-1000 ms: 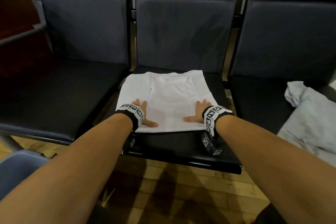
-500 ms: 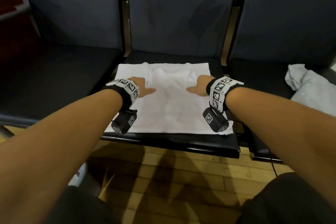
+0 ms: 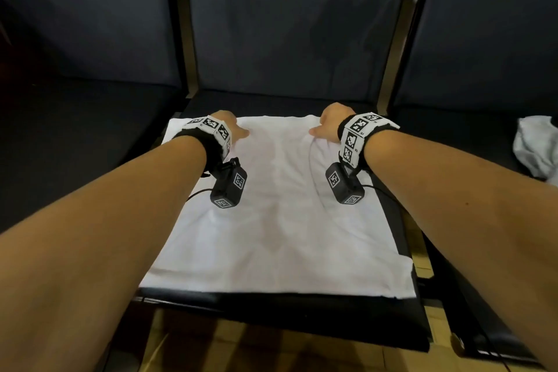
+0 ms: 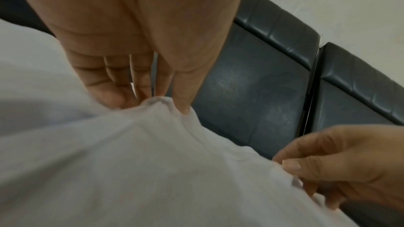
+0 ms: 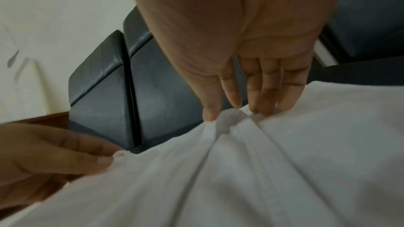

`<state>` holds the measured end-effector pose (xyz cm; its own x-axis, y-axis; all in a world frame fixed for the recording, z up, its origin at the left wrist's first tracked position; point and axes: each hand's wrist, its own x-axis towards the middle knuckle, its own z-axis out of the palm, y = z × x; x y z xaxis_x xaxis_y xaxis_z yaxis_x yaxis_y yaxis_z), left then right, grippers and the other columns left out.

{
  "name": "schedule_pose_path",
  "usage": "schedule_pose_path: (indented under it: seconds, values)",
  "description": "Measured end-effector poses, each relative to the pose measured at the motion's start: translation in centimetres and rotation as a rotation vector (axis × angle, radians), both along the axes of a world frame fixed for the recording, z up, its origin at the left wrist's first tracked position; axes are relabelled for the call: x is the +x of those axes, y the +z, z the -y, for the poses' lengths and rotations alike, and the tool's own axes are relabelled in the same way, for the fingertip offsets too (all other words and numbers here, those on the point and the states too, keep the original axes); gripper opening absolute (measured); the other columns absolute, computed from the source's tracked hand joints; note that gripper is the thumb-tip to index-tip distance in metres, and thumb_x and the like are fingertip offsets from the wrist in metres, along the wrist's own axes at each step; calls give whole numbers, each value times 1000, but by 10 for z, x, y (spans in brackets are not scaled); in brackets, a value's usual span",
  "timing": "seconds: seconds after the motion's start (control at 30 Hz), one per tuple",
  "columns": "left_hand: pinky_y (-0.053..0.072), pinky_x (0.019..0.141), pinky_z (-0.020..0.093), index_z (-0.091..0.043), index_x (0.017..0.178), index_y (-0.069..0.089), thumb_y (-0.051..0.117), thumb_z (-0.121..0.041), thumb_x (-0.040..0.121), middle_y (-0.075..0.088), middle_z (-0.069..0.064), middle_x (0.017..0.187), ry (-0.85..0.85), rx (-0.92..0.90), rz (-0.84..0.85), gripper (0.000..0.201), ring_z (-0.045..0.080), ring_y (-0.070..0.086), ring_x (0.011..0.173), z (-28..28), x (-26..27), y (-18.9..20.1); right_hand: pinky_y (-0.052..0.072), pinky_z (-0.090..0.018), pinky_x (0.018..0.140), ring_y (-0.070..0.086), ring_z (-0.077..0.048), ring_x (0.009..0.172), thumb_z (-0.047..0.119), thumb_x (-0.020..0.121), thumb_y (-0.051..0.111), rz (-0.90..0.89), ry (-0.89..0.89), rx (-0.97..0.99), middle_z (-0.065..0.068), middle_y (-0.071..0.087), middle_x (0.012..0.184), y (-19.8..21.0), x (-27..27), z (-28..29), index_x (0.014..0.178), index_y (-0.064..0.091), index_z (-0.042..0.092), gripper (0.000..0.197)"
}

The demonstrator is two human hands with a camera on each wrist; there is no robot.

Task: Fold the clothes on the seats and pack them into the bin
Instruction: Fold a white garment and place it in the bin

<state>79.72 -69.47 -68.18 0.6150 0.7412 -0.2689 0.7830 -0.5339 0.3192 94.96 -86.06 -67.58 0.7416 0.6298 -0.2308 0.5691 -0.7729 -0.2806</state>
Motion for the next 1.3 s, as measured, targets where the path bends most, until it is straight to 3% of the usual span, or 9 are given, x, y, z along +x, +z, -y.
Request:
schedule_pose_path:
  seconds: [0.13, 0.23, 0.47, 0.6, 0.73, 0.87, 0.97, 1.1, 1.3]
  values:
    - [43, 97, 32, -12, 125, 59, 64, -36, 88, 62, 8, 125, -64, 43, 22, 44, 27, 57, 115, -10, 8, -12, 48, -30, 69, 60, -24, 84, 26, 85, 72, 54, 40, -86, -9, 65, 97, -8, 7, -9, 107, 68, 2, 33]
    - [44, 93, 32, -13, 123, 60, 64, -34, 89, 62, 6, 120, -40, -27, 93, 40, 27, 58, 113, -16, 4, -11, 55, -36, 88, 64, -27, 101, 25, 87, 70, 17, 54, -72, -12, 68, 111, -3, 10, -13, 112, 67, 3, 33]
    - [51, 48, 20, -11, 95, 62, 68, -16, 87, 63, 6, 86, 227, -381, 433, 10, 17, 64, 65, -42, -29, 6, 60, -37, 76, 63, -20, 74, 11, 90, 67, -216, 51, 162, -7, 61, 79, 30, 4, -26, 93, 65, 9, 5]
    - [57, 78, 36, -8, 95, 65, 72, -16, 84, 67, 14, 98, 210, -275, 354, 16, 28, 68, 85, -53, -43, -1, 59, -38, 79, 64, -22, 81, 13, 87, 71, -157, 66, 162, -9, 66, 87, 22, -1, -35, 96, 68, 9, 10]
    - [47, 97, 40, -13, 120, 59, 77, -45, 75, 58, 9, 124, -3, 88, -1, 59, 29, 56, 114, -65, -39, -11, 55, -33, 84, 64, -23, 97, 25, 80, 79, 45, 158, -55, -8, 69, 109, -2, 8, -42, 105, 71, 9, 31]
    - [35, 110, 43, -19, 148, 30, 76, -57, 69, 30, 11, 151, -124, 190, -126, 99, 31, 35, 136, -86, -33, -18, 45, -42, 101, 47, -34, 124, 55, 64, 84, 150, 134, -172, -13, 46, 138, -9, 30, -49, 138, 47, 21, 90]
    - [39, 105, 43, -18, 145, 33, 73, -64, 66, 38, 13, 144, -179, 259, -232, 100, 32, 40, 131, -95, -25, -18, 45, -42, 102, 48, -30, 125, 61, 61, 82, 110, 173, -258, -9, 46, 142, -6, 46, -53, 144, 38, 15, 104]
    - [45, 80, 34, -11, 121, 54, 75, -57, 69, 60, 7, 111, -219, 155, -250, 72, 27, 56, 98, -103, -18, -17, 50, -32, 81, 58, -22, 97, 60, 65, 80, 30, 196, -271, -7, 62, 116, -9, 58, -54, 122, 56, 6, 82]
    - [45, 72, 31, -15, 104, 67, 76, -56, 70, 63, 2, 93, -228, 173, -226, 54, 22, 58, 87, -99, -2, -12, 53, -34, 77, 61, -21, 81, 57, 66, 81, -37, 178, -230, -4, 65, 87, -15, 66, -54, 94, 69, 6, 60]
